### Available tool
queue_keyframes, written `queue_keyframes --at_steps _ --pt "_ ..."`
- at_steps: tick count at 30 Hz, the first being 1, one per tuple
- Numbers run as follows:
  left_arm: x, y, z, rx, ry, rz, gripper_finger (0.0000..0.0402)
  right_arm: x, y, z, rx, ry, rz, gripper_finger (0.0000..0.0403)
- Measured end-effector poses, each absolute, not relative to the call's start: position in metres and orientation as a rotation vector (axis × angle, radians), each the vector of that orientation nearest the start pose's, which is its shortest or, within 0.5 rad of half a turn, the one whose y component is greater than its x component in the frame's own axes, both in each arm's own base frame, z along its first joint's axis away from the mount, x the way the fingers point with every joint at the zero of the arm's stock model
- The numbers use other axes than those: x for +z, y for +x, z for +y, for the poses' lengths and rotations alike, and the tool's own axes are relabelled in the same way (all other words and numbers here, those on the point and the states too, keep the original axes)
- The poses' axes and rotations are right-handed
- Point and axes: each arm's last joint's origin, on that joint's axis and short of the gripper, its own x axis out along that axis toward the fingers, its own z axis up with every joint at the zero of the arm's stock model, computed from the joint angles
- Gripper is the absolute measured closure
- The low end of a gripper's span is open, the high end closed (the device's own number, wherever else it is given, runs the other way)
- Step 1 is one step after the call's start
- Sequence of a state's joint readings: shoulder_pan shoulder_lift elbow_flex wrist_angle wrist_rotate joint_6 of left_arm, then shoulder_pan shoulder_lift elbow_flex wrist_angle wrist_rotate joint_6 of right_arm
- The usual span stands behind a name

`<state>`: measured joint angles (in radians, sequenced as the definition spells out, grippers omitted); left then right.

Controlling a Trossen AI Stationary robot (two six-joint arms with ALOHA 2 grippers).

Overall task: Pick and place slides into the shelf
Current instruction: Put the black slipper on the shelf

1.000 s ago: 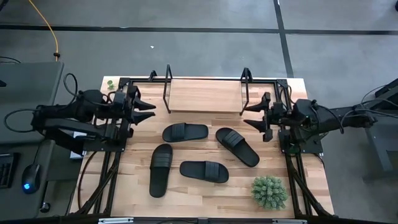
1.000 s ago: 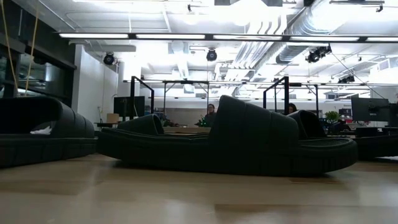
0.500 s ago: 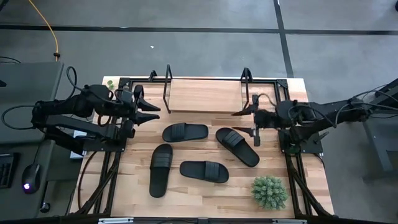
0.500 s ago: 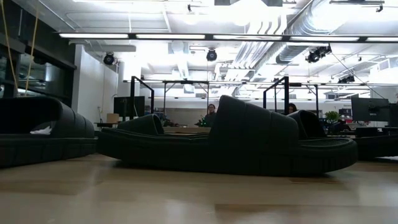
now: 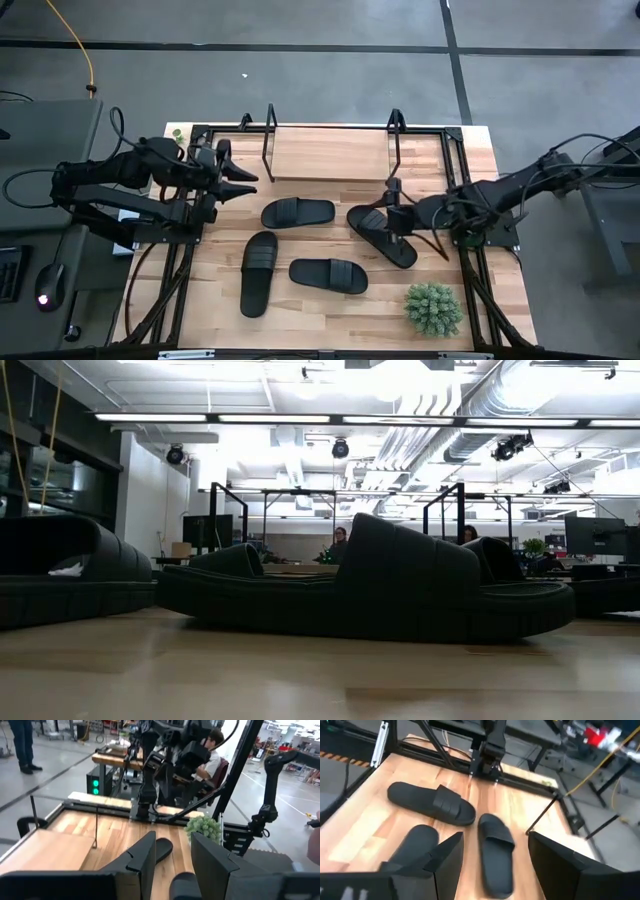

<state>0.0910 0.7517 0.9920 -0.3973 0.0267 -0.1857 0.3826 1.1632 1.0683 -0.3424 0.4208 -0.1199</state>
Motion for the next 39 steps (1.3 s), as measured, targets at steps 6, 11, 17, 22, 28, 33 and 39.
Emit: queue_keyframes --at_steps 6,11,17,22,28,33,39 --pt "0.369 0.155 0.013 0.087 -0.196 0.243 0.0291 0.33 0.243 0.088 -0.015 -0.121 0.475 0.019" --pt "0.355 0.165 0.014 0.089 -0.18 0.29 0.0291 0.325 0.244 0.088 -0.023 -0.07 0.514 0.019" --pt "0.336 0.179 0.016 0.096 -0.187 0.38 0.0291 0.318 0.241 0.088 -0.046 -0.158 0.571 0.019" --pt "0.326 0.192 0.016 0.071 -0.203 0.439 0.0291 0.306 0.243 0.088 -0.076 -0.23 0.656 0.019" --pt "0.317 0.202 0.016 0.03 -0.209 0.492 0.0291 0.282 0.252 0.099 -0.027 -0.287 0.783 0.019" --pt "0.313 0.207 0.015 -0.005 -0.218 0.513 0.0291 0.257 0.259 0.117 0.024 -0.372 0.88 0.019" --pt "0.313 0.207 0.015 -0.016 -0.22 0.514 0.0291 0.233 0.263 0.137 0.013 -0.489 0.929 0.019"
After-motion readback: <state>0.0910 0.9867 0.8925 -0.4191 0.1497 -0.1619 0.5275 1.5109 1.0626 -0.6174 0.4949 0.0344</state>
